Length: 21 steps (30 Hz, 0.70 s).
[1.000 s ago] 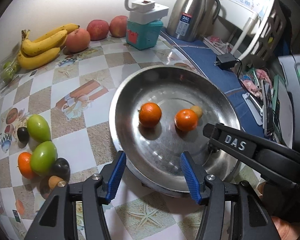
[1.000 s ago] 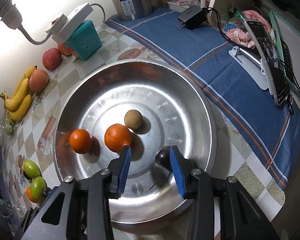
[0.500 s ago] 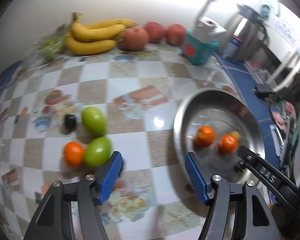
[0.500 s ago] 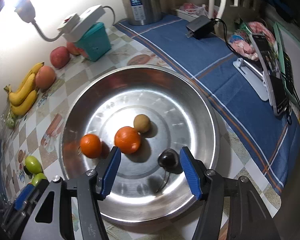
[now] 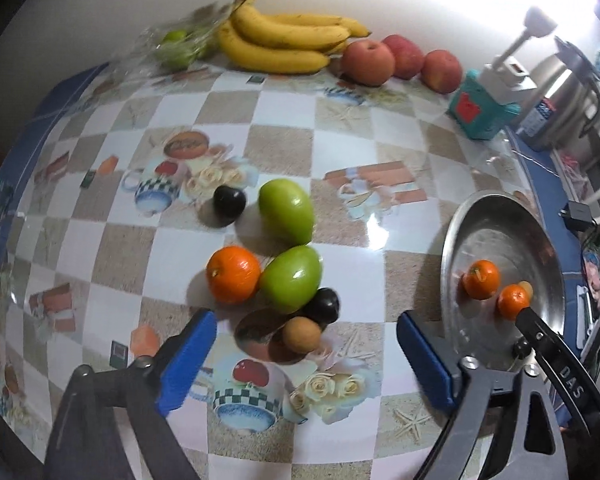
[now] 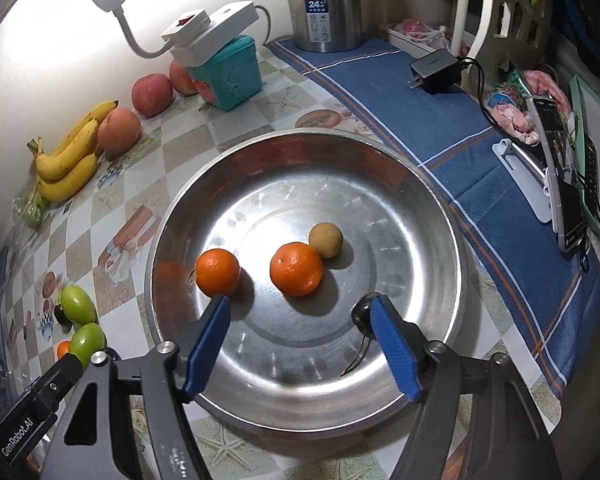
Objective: Organize fruits
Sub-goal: 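Open both tools to release the orange and plum into the tray, then move the right tool back to the fruit cluster toward the brown fruit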
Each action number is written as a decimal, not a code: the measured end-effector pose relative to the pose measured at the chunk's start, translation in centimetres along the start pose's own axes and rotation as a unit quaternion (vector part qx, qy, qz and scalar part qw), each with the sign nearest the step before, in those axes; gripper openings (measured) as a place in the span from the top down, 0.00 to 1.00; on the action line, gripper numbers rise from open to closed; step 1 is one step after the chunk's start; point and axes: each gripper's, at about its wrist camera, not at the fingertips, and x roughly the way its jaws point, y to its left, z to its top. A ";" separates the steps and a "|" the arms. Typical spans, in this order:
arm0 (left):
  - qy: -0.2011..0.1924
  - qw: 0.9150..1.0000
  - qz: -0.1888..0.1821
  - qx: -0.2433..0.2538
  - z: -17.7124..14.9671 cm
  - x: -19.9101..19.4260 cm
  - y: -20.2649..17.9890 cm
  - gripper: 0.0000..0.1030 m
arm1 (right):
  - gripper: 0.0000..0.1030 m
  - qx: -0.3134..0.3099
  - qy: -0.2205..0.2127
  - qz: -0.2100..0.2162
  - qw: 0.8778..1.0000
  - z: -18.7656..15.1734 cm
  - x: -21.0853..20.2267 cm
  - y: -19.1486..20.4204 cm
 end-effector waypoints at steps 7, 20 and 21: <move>0.001 1.000 0.013 -0.010 -0.1 0.3 0.7 0.00 | 0.12 -0.024 -0.001 -0.003 1.000 -0.1 0.2 0.8; 0.012 1.000 0.015 -0.018 -0.2 0.8 1.0 0.00 | 0.00 -0.039 -0.020 0.002 0.999 -0.1 -0.3 1.4; 0.012 1.000 0.014 -0.019 -0.2 0.8 1.0 0.00 | 0.00 -0.039 -0.021 0.003 0.999 -0.1 -0.3 1.4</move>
